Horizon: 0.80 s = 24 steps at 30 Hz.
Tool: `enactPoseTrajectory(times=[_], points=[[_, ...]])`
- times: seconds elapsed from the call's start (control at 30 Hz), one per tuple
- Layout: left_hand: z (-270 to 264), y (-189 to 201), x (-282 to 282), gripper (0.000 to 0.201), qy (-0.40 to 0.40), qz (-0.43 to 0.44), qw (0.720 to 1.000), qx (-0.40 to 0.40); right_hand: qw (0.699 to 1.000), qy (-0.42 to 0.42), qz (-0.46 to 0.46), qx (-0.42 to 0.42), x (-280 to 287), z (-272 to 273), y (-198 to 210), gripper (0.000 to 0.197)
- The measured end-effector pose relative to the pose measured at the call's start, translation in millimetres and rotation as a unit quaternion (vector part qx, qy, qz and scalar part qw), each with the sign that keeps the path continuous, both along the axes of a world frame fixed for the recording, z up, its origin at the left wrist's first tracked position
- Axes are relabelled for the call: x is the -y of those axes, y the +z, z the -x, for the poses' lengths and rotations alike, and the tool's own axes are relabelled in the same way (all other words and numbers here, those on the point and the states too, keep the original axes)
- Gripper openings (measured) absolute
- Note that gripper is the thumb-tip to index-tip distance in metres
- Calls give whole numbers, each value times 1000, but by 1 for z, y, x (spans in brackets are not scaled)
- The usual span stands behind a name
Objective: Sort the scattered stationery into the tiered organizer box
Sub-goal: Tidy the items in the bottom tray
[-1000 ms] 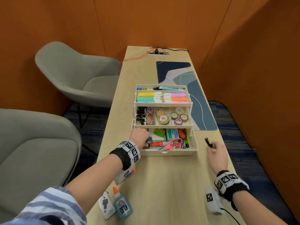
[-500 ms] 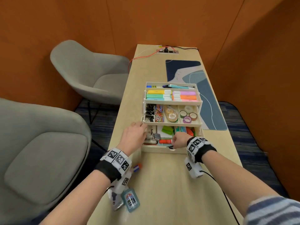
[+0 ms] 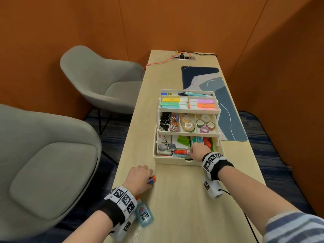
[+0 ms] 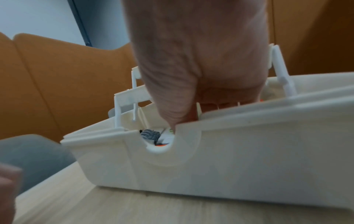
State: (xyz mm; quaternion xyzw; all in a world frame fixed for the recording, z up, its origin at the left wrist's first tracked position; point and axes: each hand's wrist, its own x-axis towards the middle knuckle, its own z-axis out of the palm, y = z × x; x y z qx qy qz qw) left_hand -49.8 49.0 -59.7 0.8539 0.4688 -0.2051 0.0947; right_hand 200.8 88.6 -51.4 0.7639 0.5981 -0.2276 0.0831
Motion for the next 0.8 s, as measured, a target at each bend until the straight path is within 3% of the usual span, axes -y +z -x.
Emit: enactPoseTrajectory(times=[0.2,0.4,0.8], points=[[-3,-7,0,23,-6,13,999,-39,996,43,-63,40,4,-18,6,17],[3,1,2,19,-4,19,1000,-20,990,71,8,123,-6,-11,14,24],[-28,66,-18,17,-41,-22,990,131,958,188,54,211,-4,-26,23,23]])
